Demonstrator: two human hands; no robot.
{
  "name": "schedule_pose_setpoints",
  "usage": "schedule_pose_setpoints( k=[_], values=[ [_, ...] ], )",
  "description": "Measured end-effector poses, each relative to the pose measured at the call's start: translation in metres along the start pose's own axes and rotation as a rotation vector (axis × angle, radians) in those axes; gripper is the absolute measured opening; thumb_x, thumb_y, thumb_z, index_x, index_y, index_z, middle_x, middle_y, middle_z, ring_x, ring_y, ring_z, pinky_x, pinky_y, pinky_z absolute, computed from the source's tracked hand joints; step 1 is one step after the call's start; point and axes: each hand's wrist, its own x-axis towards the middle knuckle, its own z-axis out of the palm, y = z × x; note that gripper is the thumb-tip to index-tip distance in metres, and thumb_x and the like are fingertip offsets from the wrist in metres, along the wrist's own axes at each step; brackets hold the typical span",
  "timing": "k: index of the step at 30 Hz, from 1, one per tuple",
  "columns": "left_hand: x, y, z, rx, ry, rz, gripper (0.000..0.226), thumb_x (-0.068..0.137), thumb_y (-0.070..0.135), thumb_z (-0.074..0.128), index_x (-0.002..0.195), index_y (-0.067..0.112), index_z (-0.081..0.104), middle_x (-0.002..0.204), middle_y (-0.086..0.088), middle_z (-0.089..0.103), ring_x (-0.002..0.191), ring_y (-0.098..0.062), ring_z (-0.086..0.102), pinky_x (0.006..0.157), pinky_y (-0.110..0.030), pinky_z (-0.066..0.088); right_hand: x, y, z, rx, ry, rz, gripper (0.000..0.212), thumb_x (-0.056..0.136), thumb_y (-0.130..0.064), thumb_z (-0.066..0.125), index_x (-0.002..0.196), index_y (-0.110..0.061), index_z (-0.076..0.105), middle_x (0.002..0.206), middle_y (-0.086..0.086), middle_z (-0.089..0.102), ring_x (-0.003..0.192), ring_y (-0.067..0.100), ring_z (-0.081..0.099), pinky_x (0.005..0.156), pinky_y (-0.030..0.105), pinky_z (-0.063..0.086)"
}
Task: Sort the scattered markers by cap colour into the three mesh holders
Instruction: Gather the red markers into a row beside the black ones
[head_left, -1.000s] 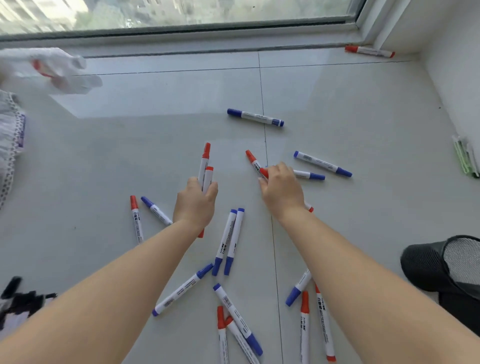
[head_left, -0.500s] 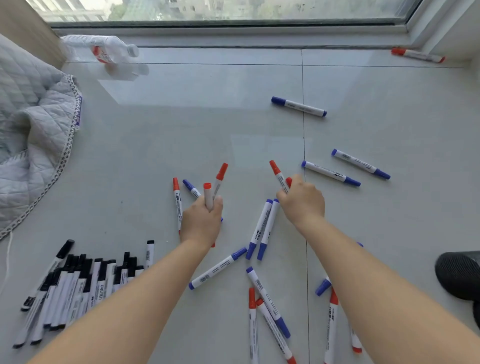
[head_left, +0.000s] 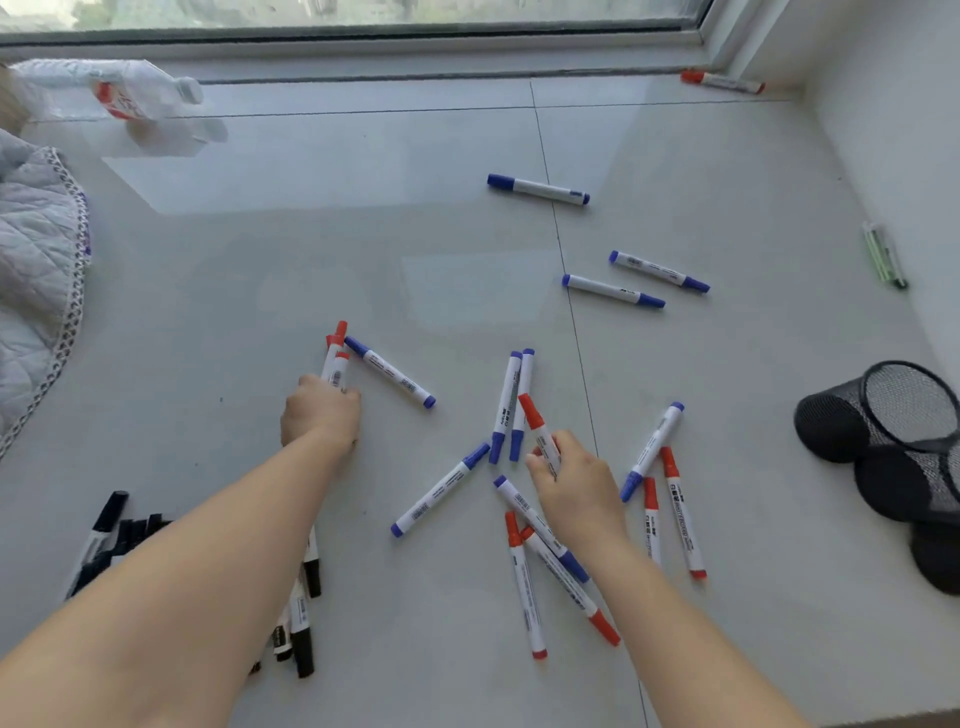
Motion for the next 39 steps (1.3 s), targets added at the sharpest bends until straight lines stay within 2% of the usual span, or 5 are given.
schedule_pose_setpoints(
  k=[11,15,20,24,39],
  values=[
    [-0.087,-0.031,-0.020,-0.315,-0.140,0.228,0.024,0.084,0.032,0.043,0.081,0.009,0.048,0.071,-0.007,0.053,0.063,-0.027,0.056,0.058,-0.035,0.049,-0.086,-0.006,0.042,0.158,0.044,0.169,0.013,0.091,-0.029,0.051,0.081,-0.022,0.046,0.068,-0.004,0.054,0.057,0.009,0.049,0.042,0.014,0.032],
    [-0.157,-0.087,0.001,-0.319,-0.344,0.396,0.024,0.088,0.031,0.045,0.069,0.017,0.039,0.059,0.001,0.045,0.050,-0.012,0.040,0.042,-0.020,0.032,-0.107,-0.008,0.073,0.227,-0.054,0.244,0.004,0.092,-0.027,0.049,0.089,-0.024,0.047,0.073,-0.001,0.054,0.061,0.010,0.052,0.051,0.016,0.042],
    [-0.186,-0.132,0.034,-0.147,-0.422,0.286,0.021,0.088,0.034,0.041,0.080,0.015,0.045,0.073,-0.002,0.054,0.063,-0.017,0.050,0.055,-0.032,0.038,-0.123,-0.001,0.099,0.140,-0.014,0.250,0.019,0.090,-0.025,0.053,0.109,-0.021,0.050,0.091,-0.004,0.057,0.078,0.009,0.059,0.068,0.024,0.055],
    [-0.192,-0.142,0.041,-0.030,-0.292,0.298,0.026,0.090,0.037,0.041,0.092,0.011,0.047,0.092,-0.002,0.046,0.077,-0.020,0.049,0.064,-0.033,0.040,-0.134,0.005,0.113,0.017,0.036,0.125,0.047,0.090,-0.022,0.053,0.134,-0.018,0.037,0.124,0.000,0.045,0.111,0.013,0.048,0.085,0.016,0.042],
    [-0.190,-0.150,0.041,-0.090,-0.207,0.395,0.052,0.087,0.041,0.056,0.129,0.018,0.037,0.119,-0.002,0.040,0.099,-0.014,0.051,0.077,-0.024,0.044,-0.141,0.000,0.121,0.113,0.098,0.066,0.045,0.094,-0.021,0.048,0.138,-0.018,0.038,0.129,0.000,0.042,0.114,0.011,0.050,0.093,0.027,0.051]
  ],
)
